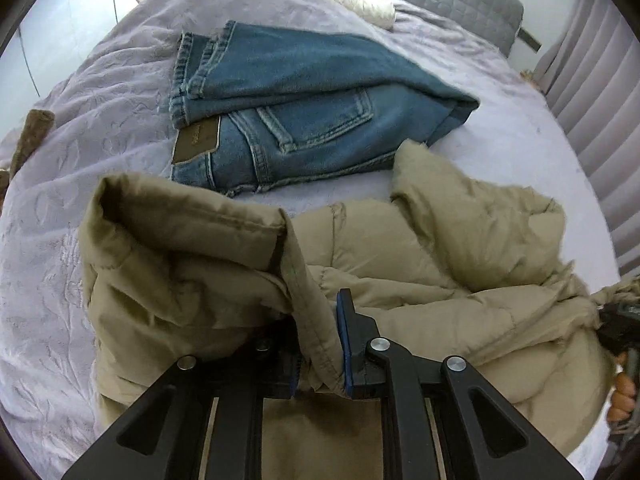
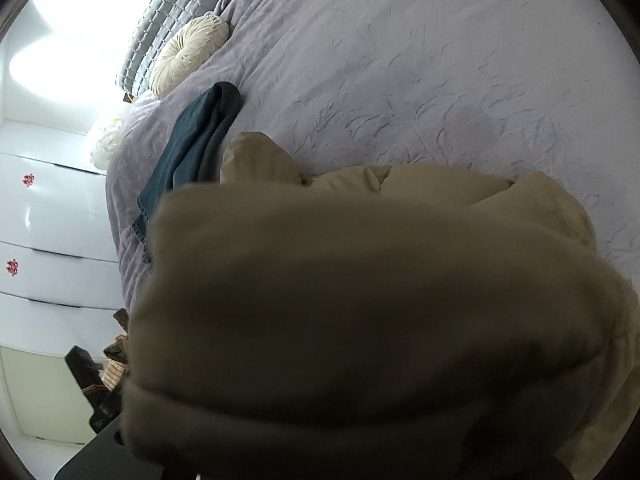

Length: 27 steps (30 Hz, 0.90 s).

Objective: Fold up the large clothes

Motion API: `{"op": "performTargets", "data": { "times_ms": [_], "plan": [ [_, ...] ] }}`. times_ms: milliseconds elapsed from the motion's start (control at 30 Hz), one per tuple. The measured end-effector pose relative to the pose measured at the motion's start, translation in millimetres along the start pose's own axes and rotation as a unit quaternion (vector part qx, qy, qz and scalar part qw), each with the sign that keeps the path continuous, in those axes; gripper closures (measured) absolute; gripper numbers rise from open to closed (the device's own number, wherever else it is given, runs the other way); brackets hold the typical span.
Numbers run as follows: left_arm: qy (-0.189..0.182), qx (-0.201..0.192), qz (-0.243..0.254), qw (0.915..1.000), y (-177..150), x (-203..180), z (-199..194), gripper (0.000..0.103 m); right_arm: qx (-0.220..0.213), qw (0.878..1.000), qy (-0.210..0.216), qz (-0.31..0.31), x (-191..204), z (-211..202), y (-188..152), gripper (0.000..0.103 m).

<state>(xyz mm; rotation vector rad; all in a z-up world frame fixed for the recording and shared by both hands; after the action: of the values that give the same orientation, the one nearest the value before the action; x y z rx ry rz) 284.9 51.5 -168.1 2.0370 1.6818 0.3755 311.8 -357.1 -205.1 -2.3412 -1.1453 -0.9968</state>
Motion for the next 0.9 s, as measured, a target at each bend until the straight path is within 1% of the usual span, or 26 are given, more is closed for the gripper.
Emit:
{"op": "performTargets", "data": {
  "times_ms": [100, 133, 167, 200, 233, 300, 367, 400, 433, 467, 500, 533, 567, 600, 633, 667, 733, 767, 833, 900],
  "plan": [
    [-0.012, -0.021, 0.005, 0.9997, -2.8, 0.9, -21.2, 0.066, 0.004, 1.000, 0.000, -0.018, 6.8, -9.0, -1.5, 0.091],
    [-0.010, -0.030, 0.015, 0.9994, -3.9, -0.2, -32.2, 0.043, 0.004, 1.000, -0.002, -0.027, 9.6, -13.0, -2.5, 0.087],
    [0.000, -0.042, 0.021, 0.9989, -4.4, -0.7, -40.7, 0.027, 0.002, 0.999, -0.003, -0.035, 13.1, -18.7, -3.6, 0.084],
    [0.016, -0.055, 0.027, 0.9980, -4.9, -1.3, -49.4, 0.027, -0.001, 0.999, -0.002, -0.041, 16.8, -22.1, -5.3, 0.075],
    [0.023, -0.063, 0.044, 0.9968, -5.3, -3.6, -58.4, 0.027, -0.007, 0.999, -0.002, -0.048, 20.1, -28.9, -7.4, 0.063],
    [0.015, -0.057, 0.061, 0.9964, -6.8, -6.3, -63.7, 0.027, -0.024, 0.998, 0.002, -0.057, 24.2, -44.1, -10.7, 0.051],
    [0.021, -0.051, 0.074, 0.9957, -8.4, -7.9, -63.9, 0.027, -0.031, 0.998, 0.010, -0.060, 27.9, -54.0, -16.1, 0.051],
    [0.029, -0.046, 0.089, 0.9945, -9.2, -10.0, -60.3, 0.029, -0.029, 0.998, 0.012, -0.063, 28.7, -57.1, -20.6, 0.051],
    [0.024, -0.038, 0.101, 0.9939, -10.3, -12.9, -56.1, 0.045, -0.024, 0.997, 0.005, -0.072, 30.3, -58.6, -28.3, 0.052],
    [0.017, -0.029, 0.105, 0.9939, -10.8, -13.7, -50.7, 0.058, -0.020, 0.996, -0.001, -0.081, 32.1, -57.6, -32.7, 0.055],
    [0.010, -0.016, 0.105, 0.9943, -11.3, -15.8, -41.5, 0.061, -0.011, 0.994, -0.015, -0.108, 34.9, -54.6, -43.5, 0.065],
    [0.008, -0.013, 0.107, 0.9942, -12.1, -18.3, -34.8, 0.062, -0.003, 0.991, -0.033, -0.129, 36.1, -52.3, -51.4, 0.070],
    [0.012, -0.012, 0.113, 0.9935, -12.3, -20.8, -29.1, 0.062, 0.000, 0.987, -0.055, -0.148, 36.2, -47.1, -56.1, 0.070],
    [0.024, -0.011, 0.121, 0.9923, -11.1, -22.5, -22.4, 0.062, -0.002, 0.984, -0.076, -0.162, 35.1, -42.2, -57.8, 0.070],
    [0.049, -0.006, 0.128, 0.9905, -9.9, -23.2, -10.5, 0.062, -0.005, 0.982, -0.090, -0.165, 31.8, -39.2, -55.4, 0.071],
    [0.060, -0.003, 0.125, 0.9903, -8.0, -21.2, -2.7, 0.062, -0.012, 0.981, -0.106, -0.159, 26.6, -36.7, -49.8, 0.071],
    [0.071, -0.001, 0.104, 0.9921, -2.1, -13.5, 10.7, 0.062, -0.036, 0.983, -0.118, -0.135, 15.3, -38.2, -33.4, 0.073],
    [0.072, -0.001, 0.087, 0.9936, 1.8, -7.2, 17.7, 0.062, -0.046, 0.984, -0.119, -0.126, 9.2, -40.2, -25.4, 0.076],
    [0.076, -0.003, 0.063, 0.9951, 8.9, 1.3, 27.3, 0.062, -0.066, 0.986, -0.112, -0.105, -1.6, -42.3, -8.0, 0.078],
    [0.085, -0.010, 0.058, 0.9947, 14.6, 3.1, 32.0, 0.062, -0.090, 0.984, -0.117, -0.101, -6.3, -42.9, 5.6, 0.079]
  ]
}}
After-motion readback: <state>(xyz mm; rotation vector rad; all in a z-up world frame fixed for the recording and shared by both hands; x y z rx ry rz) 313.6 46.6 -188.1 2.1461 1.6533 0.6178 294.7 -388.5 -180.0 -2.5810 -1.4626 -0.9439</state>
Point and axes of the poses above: each gripper's, at about its wrist camera, not at the fingertips, and z roughly the way its jaws point, x to its left, y to its top, the point moved 2 cm from there along z, roughly the way its jaws point, and after that the axes turned 14 degrees about z, right-handed, at the moved point
